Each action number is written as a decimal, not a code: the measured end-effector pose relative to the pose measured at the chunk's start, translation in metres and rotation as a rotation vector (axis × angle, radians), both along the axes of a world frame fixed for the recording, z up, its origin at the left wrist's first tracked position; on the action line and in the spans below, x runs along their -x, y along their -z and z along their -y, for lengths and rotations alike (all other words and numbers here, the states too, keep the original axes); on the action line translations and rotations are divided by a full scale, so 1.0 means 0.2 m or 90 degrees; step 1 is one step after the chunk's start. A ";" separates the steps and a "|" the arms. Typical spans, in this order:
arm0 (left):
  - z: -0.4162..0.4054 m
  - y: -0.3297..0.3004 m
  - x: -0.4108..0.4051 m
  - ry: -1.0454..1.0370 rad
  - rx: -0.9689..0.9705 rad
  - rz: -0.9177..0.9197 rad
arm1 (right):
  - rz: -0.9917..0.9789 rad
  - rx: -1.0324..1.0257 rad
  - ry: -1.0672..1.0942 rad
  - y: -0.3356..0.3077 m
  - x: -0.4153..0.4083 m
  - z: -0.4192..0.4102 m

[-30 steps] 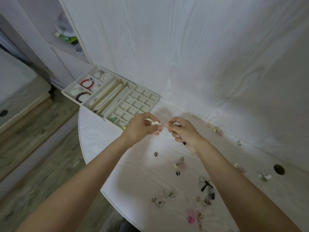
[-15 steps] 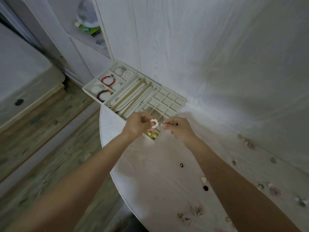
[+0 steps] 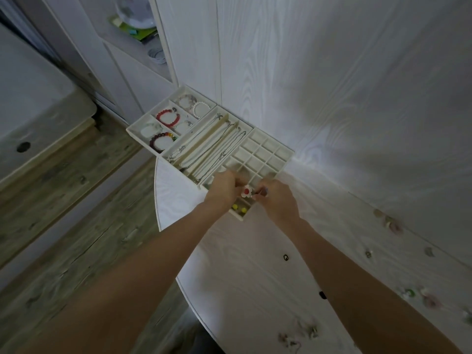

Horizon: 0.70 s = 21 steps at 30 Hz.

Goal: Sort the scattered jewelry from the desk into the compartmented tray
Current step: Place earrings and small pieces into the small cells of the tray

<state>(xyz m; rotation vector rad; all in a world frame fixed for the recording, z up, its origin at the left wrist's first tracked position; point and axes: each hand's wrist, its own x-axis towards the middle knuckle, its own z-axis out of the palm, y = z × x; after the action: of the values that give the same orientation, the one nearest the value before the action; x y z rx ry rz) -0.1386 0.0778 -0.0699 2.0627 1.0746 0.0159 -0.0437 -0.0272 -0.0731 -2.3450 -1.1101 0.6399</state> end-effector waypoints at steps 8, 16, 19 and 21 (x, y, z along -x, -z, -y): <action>0.07 0.02 -0.02 0.067 -0.165 -0.111 | 0.054 0.059 -0.035 -0.01 0.00 0.00; 0.13 -0.01 0.11 0.279 -0.366 -0.201 | 0.103 0.061 -0.077 -0.02 -0.01 -0.03; 0.15 -0.01 0.11 0.314 -0.415 -0.236 | 0.093 0.069 -0.077 -0.02 -0.01 -0.04; 0.15 -0.03 0.11 0.321 -0.443 -0.260 | 0.102 0.082 -0.084 -0.02 -0.03 -0.04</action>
<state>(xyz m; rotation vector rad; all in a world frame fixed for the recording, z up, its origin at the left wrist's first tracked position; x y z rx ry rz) -0.1612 0.0469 -0.0648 3.0222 0.8022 -0.3426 -0.0385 -0.0182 -0.0695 -2.4846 -1.3410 0.5936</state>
